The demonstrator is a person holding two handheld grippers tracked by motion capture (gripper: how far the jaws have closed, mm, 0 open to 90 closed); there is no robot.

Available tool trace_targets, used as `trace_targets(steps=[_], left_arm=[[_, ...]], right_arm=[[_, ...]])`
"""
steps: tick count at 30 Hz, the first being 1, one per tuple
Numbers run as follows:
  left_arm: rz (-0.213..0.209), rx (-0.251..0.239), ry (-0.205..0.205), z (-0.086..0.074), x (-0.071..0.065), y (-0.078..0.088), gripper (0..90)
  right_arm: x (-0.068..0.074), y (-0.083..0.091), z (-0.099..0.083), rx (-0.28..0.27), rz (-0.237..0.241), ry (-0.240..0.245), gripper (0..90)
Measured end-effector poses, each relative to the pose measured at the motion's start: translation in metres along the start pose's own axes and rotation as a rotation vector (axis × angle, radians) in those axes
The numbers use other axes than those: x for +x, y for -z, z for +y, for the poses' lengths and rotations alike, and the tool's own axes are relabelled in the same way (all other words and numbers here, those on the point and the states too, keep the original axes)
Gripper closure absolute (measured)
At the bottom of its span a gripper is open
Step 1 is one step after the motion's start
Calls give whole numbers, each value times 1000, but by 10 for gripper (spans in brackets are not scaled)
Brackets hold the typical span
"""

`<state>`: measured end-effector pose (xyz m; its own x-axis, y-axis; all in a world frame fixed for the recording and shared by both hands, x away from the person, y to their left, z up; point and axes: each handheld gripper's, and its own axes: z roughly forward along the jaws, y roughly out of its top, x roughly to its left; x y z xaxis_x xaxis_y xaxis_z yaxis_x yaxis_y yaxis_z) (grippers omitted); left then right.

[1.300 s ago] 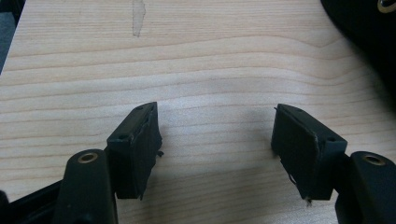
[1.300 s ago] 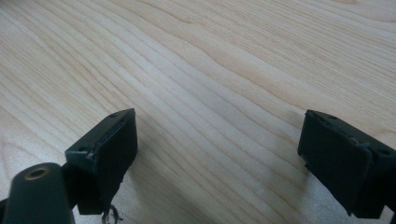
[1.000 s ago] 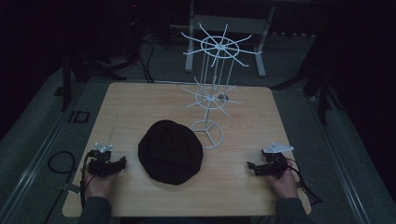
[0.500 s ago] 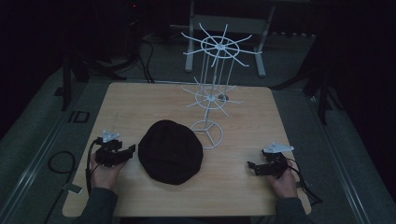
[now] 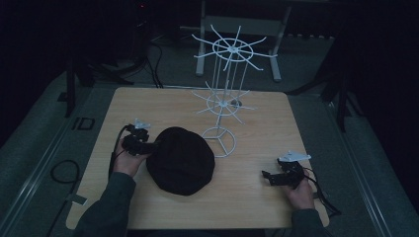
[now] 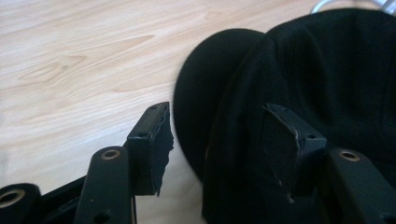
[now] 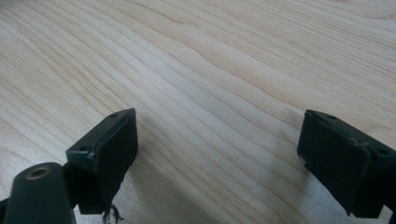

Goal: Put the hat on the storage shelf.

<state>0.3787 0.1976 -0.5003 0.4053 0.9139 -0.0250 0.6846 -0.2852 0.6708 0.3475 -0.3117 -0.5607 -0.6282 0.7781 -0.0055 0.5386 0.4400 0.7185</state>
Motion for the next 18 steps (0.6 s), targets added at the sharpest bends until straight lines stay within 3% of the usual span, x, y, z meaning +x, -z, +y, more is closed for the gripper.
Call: trace_targets(steps=[5, 8, 12, 15, 18], left_arm=[[-11, 65, -71, 2, -8, -23, 468], [-6, 86, -87, 0, -11, -29, 528], [39, 88, -115, -1, -13, -28, 643], [41, 92, -111, -1, -11, -27, 737], [52, 96, -119, 0, -12, -25, 774]], right_arm=[[0, 0, 0, 1, -1, -1, 121], [0, 0, 0, 0, -1, -2, 122], [0, 0, 0, 0, -1, -2, 122], [0, 0, 0, 0, -1, -3, 122], [0, 0, 0, 0, -2, -3, 122]])
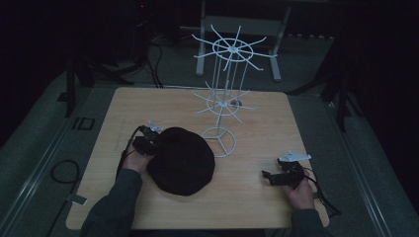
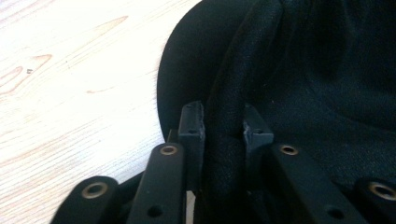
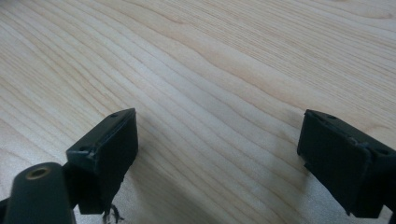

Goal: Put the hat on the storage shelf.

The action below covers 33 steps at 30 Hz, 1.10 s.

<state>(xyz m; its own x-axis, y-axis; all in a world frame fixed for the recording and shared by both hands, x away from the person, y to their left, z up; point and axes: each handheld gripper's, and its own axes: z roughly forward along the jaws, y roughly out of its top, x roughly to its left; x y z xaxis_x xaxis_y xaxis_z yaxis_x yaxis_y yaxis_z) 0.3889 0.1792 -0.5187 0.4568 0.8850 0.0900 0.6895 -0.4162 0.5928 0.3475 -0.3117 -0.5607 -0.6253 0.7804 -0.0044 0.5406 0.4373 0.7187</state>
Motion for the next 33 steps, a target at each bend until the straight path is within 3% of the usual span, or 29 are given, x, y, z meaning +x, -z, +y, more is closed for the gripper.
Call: trace_targets(steps=[5, 7, 19, 33], left_arm=[[-9, -6, 24, -2, 3, 3, 795], [-14, -23, 50, -5, 5, 6, 796], [-5, -144, 92, -11, 20, 42, 797], [-83, -231, 238, -19, 54, 71, 796]], right_arm=[[0, 0, 0, 0, 0, 0, 122], [0, 0, 0, 0, 0, 0, 122], [0, 0, 0, 0, -2, -1, 123], [0, 0, 0, 0, -2, -2, 123]])
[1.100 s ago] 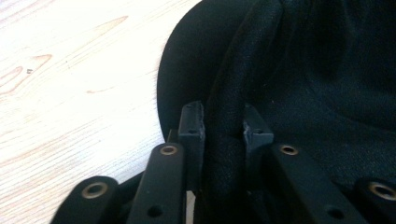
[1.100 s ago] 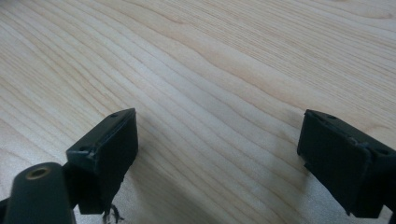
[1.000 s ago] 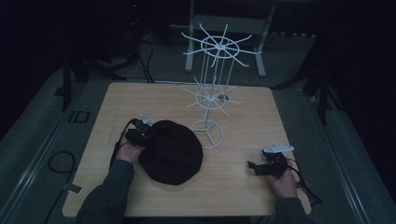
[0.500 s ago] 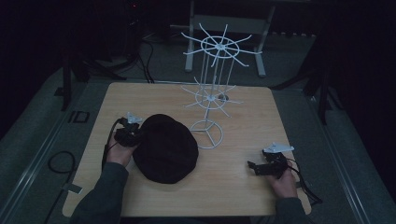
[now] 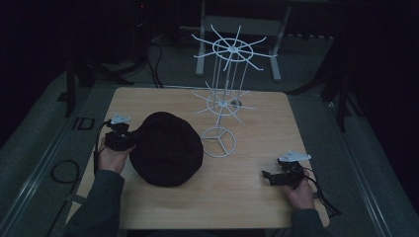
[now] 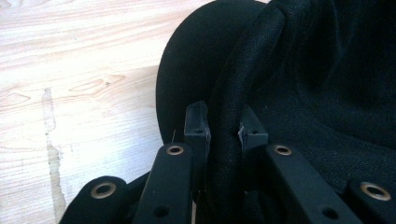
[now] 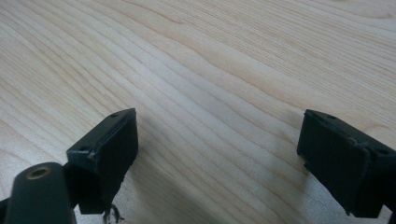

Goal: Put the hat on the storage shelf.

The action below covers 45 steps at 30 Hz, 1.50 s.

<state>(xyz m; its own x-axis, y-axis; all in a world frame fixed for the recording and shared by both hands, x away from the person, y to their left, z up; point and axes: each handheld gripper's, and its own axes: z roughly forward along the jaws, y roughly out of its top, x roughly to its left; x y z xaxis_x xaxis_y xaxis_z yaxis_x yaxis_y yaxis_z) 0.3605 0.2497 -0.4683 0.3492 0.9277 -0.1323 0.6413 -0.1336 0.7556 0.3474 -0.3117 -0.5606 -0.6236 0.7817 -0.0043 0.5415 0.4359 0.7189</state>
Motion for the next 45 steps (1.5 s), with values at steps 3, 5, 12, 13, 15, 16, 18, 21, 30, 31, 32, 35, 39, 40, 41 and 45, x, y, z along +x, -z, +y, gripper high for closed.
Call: trace_targets(steps=[3, 5, 12, 13, 15, 16, 18, 21, 30, 31, 32, 35, 39, 40, 41, 45], left_arm=[[0, -13, 10, 1, 5, 7, 796], [2, -20, 16, 2, 7, 11, 795], [-3, -50, 30, 7, 14, 24, 795], [-4, -54, 31, 9, 14, 26, 795], [-6, -59, 31, 11, 16, 29, 794], [-8, -65, 34, 11, 16, 30, 794], [-14, -70, 38, 13, 17, 33, 794], [-22, -83, 40, 16, 18, 37, 793], [-35, -119, 47, 27, 21, 48, 793], [-38, -124, 50, 28, 22, 49, 793], [-39, -129, 53, 29, 22, 50, 793], [-46, -140, 59, 31, 23, 53, 793], [-50, -149, 65, 34, 24, 57, 792], [-52, -151, 66, 35, 24, 57, 792], [-52, -153, 66, 36, 24, 58, 792], [-60, -163, 71, 39, 24, 60, 792]], right_arm=[[0, 0, 0, 0, 0, 1, 124], [0, 0, 0, 0, 0, 1, 124], [0, 0, 0, 0, -1, 1, 124], [0, 0, 0, 0, 0, 0, 124], [0, 0, 0, 0, 0, 0, 124], [0, 0, 0, 0, 0, 0, 124], [0, 0, 0, 0, 0, -1, 124], [0, 0, 0, 0, 0, -1, 124], [0, 0, 0, 0, -1, 1, 124], [0, 0, 0, -1, -1, 0, 124], [0, 0, 0, 0, -1, 0, 124], [0, 0, 0, -2, -1, 1, 124], [0, 0, 0, -2, -1, 1, 124], [0, 0, 0, -2, -1, 0, 124], [0, 0, 0, -1, -1, -1, 124], [0, 0, 0, -1, -1, -2, 124]])
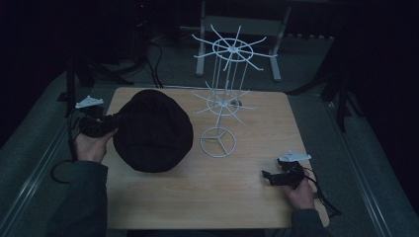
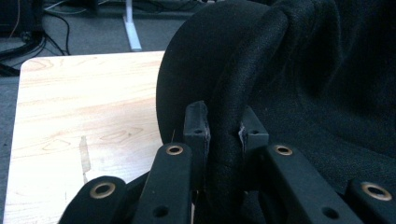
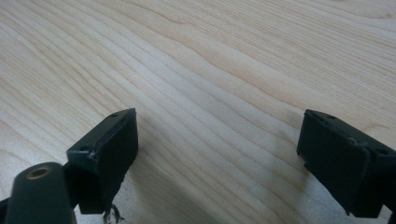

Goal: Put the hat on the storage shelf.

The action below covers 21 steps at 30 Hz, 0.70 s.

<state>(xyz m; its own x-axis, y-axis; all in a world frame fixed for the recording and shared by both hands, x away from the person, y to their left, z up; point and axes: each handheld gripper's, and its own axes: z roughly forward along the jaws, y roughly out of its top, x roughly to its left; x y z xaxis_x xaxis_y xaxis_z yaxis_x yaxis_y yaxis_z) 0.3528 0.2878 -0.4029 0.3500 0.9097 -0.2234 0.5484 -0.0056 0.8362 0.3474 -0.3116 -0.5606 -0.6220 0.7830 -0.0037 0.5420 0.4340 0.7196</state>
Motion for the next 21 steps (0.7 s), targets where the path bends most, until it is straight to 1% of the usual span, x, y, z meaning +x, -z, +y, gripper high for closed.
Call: trace_targets(steps=[11, 21], left_arm=[[-28, -35, 26, 13, -2, 5, 791], [-51, -58, 38, 23, -6, 7, 790]], right_arm=[[0, 0, 0, 0, 0, 1, 124], [0, 0, 0, -1, 0, 1, 124]])
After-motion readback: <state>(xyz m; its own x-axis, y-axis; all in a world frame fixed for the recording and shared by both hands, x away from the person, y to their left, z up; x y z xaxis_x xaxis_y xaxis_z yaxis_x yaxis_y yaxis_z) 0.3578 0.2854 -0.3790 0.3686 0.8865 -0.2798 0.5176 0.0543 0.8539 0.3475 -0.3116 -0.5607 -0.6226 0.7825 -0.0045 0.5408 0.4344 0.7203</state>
